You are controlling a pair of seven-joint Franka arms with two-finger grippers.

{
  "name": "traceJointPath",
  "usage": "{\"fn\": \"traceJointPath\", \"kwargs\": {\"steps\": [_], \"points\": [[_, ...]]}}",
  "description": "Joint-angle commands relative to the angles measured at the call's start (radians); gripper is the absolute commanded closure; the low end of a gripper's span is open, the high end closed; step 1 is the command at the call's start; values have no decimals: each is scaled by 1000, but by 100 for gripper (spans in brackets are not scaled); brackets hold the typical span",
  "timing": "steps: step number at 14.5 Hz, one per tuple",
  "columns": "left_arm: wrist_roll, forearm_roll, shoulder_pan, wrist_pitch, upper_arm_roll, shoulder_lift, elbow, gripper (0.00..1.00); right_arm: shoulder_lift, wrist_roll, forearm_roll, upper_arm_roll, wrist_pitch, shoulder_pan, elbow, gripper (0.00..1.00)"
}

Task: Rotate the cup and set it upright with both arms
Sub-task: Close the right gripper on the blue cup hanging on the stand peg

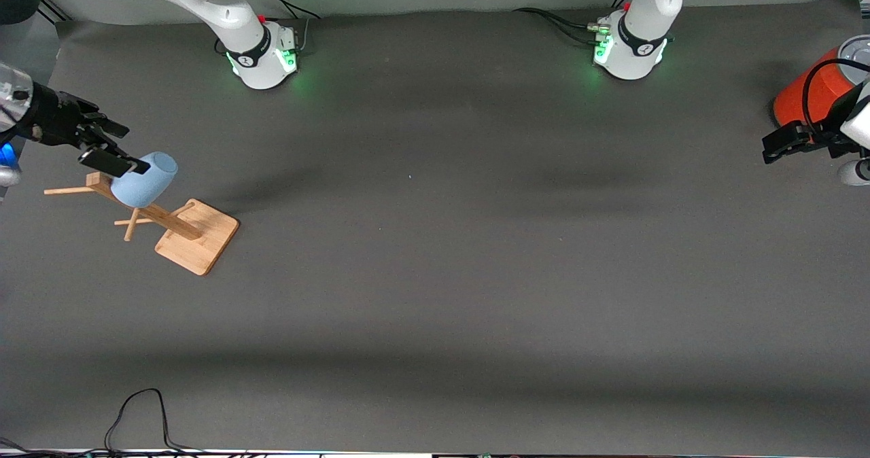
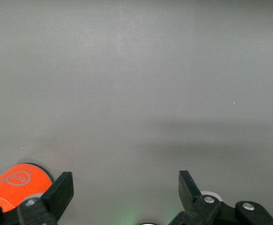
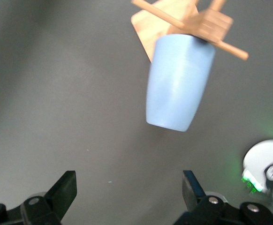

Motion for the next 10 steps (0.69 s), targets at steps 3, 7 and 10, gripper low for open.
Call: {"fn": "traceJointPath", "kwargs": {"steps": [3, 7, 10], "points": [[4, 13, -10, -25, 4, 11, 28, 0, -9, 75, 44, -114, -1, -1, -55, 0], [6, 15, -10, -23, 4, 11, 28, 0, 5, 75, 47, -162, 46, -2, -95, 0], [6, 13, -10, -23, 4, 11, 28, 0, 5, 75, 56, -174, 111, -13, -139, 0]]}}
